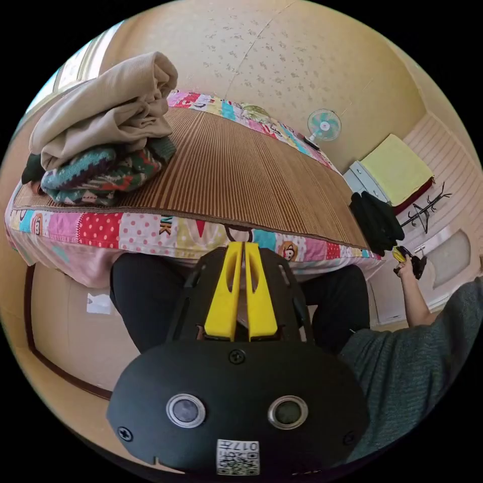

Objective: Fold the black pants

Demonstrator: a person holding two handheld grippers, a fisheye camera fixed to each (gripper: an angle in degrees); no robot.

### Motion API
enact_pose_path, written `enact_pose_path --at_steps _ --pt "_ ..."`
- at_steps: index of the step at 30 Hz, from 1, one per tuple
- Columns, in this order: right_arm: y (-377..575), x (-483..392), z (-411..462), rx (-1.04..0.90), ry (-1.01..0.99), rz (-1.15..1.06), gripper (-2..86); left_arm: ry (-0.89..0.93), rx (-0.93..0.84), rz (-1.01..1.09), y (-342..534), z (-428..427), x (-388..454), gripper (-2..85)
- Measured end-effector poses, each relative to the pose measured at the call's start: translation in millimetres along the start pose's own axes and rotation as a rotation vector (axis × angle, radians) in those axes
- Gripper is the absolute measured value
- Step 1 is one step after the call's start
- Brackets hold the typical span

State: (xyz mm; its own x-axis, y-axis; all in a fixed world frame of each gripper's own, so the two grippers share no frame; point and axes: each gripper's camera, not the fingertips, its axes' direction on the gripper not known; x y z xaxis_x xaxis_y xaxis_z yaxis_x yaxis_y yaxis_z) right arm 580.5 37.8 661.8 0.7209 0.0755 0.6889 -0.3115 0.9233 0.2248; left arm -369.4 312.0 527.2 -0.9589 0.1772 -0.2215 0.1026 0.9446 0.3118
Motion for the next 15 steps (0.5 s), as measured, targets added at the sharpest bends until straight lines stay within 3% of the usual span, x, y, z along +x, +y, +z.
enact_pose_path --at_steps 5,10,12,13,15 --pt "-46 2 7 0.100 -0.038 0.067 12.3 0.046 0.069 -0.063 -5 -26 0 -0.5" --pt "-75 48 45 0.082 -0.244 0.276 14.2 0.059 0.101 -0.115 4 -42 -10 -0.5" --pt "-81 63 54 0.103 -0.417 0.368 12.2 0.044 0.099 -0.133 8 -46 -16 -0.5" --pt "-83 59 51 0.120 -0.421 0.375 11.4 0.039 0.099 -0.145 10 -50 -20 -0.5" --pt "-105 7 27 0.151 -0.293 0.152 8.6 0.036 0.111 -0.167 14 -57 -27 -0.5"
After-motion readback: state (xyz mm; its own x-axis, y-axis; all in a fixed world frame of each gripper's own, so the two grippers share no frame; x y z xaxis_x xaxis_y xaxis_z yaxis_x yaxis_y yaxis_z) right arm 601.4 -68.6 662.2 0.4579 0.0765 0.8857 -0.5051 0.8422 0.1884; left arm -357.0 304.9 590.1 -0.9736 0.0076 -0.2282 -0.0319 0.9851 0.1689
